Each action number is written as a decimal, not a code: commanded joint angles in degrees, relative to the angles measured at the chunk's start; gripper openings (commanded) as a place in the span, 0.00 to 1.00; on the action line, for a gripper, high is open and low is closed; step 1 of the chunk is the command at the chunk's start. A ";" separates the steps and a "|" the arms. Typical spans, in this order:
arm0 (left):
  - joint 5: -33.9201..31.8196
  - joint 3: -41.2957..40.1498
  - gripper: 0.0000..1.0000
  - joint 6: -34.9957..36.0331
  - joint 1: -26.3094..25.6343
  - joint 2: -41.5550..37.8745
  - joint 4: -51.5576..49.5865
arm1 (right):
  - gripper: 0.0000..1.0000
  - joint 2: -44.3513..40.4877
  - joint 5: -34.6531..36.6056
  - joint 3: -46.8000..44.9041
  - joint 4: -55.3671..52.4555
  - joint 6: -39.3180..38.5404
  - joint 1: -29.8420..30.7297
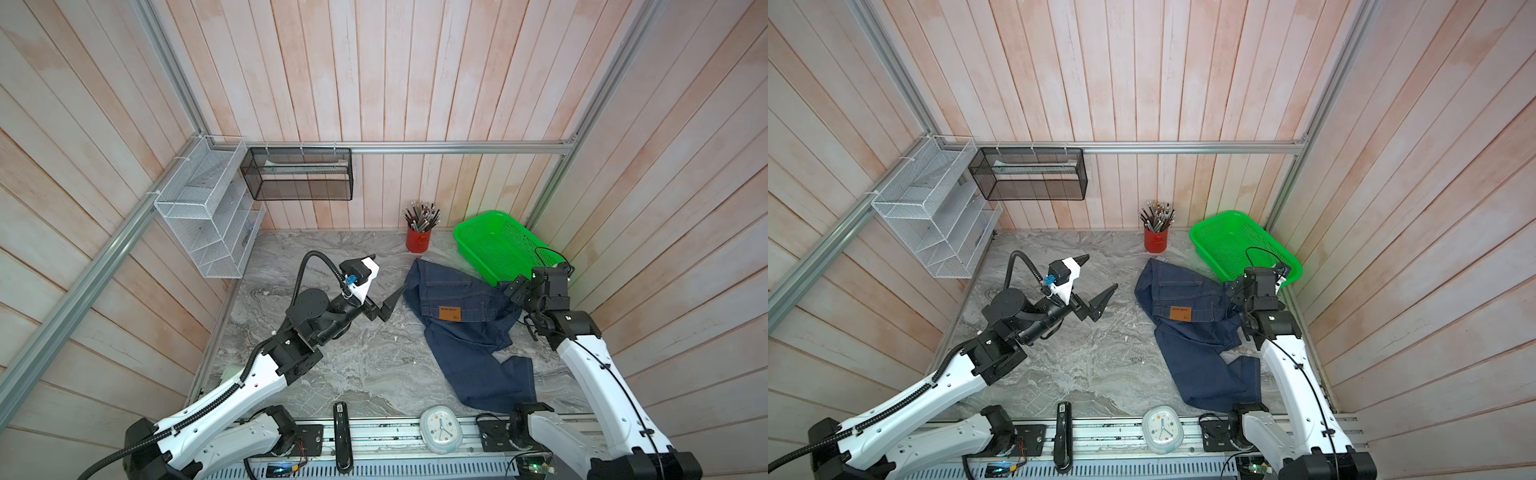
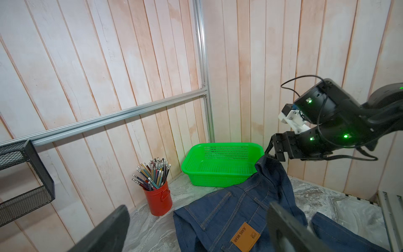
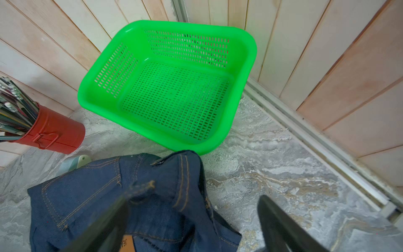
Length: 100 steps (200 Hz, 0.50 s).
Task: Fold and stack the trousers
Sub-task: Place the trousers at the middle-right of the table.
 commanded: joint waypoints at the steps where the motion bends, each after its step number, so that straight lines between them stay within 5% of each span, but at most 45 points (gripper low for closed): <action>1: 0.70 -1.26 1.00 -0.44 1.07 0.03 1.57 | 0.98 -0.46 6.97 6.29 -7.65 1.01 4.59; 31: 0.06 -2.72 1.00 -1.22 2.35 -1.23 2.13 | 0.98 2.19 11.29 11.84 -9.96 2.18 16.27; 57: -1.93 -4.63 1.00 -1.93 3.13 -3.41 2.14 | 0.98 11.46 7.04 12.38 -4.64 -1.37 27.05; 100: -6.74 -7.47 1.00 -2.55 3.50 -9.90 0.39 | 0.94 30.98 -4.33 15.24 -0.55 -6.16 31.34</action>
